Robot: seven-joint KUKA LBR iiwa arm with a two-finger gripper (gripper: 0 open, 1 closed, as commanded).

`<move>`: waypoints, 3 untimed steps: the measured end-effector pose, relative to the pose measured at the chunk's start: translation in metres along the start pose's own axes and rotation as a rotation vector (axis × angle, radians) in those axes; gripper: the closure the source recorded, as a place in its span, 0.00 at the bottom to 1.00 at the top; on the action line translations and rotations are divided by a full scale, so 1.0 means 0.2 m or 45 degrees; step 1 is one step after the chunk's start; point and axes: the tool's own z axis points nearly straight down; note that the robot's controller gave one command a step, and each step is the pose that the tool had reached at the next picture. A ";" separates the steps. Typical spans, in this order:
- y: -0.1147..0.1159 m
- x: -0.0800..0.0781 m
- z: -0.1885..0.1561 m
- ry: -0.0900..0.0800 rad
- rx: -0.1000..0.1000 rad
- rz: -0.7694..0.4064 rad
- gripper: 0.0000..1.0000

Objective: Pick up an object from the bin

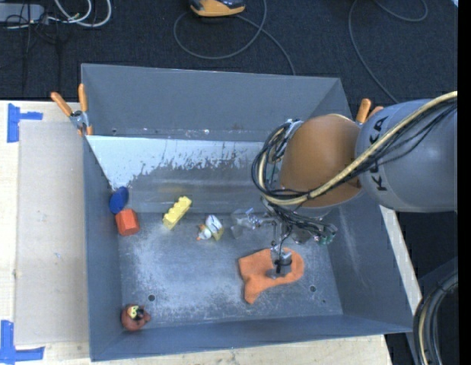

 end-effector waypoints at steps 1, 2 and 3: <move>-0.17 0.10 0.09 0.004 -0.002 0.048 1.00; -0.17 0.10 0.09 0.004 -0.002 0.049 1.00; -0.15 0.10 -0.47 0.002 -0.004 0.021 1.00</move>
Offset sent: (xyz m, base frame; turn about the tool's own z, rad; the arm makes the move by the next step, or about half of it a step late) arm 0.0000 0.0000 0.0000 0.0000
